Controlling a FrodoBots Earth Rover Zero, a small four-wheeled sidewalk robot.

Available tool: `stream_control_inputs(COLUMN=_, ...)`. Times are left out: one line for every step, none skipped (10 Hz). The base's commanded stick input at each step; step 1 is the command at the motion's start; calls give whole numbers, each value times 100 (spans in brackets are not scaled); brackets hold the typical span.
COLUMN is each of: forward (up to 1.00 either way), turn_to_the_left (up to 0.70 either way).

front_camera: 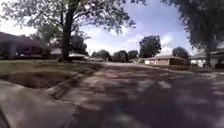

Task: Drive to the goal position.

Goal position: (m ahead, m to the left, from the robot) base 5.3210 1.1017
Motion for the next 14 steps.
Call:
stream_control_inputs(forward=100, turn_to_the_left=0)
stream_control_inputs(forward=100, turn_to_the_left=0)
stream_control_inputs(forward=100, turn_to_the_left=0)
stream_control_inputs(forward=100, turn_to_the_left=0)
stream_control_inputs(forward=100, turn_to_the_left=0)
stream_control_inputs(forward=100, turn_to_the_left=0)
stream_control_inputs(forward=100, turn_to_the_left=0)
stream_control_inputs(forward=100, turn_to_the_left=0)
stream_control_inputs(forward=100, turn_to_the_left=0)
stream_control_inputs(forward=100, turn_to_the_left=0)
stream_control_inputs(forward=100, turn_to_the_left=0)
stream_control_inputs(forward=100, turn_to_the_left=0)
stream_control_inputs(forward=100, turn_to_the_left=0)
stream_control_inputs(forward=100, turn_to_the_left=1)
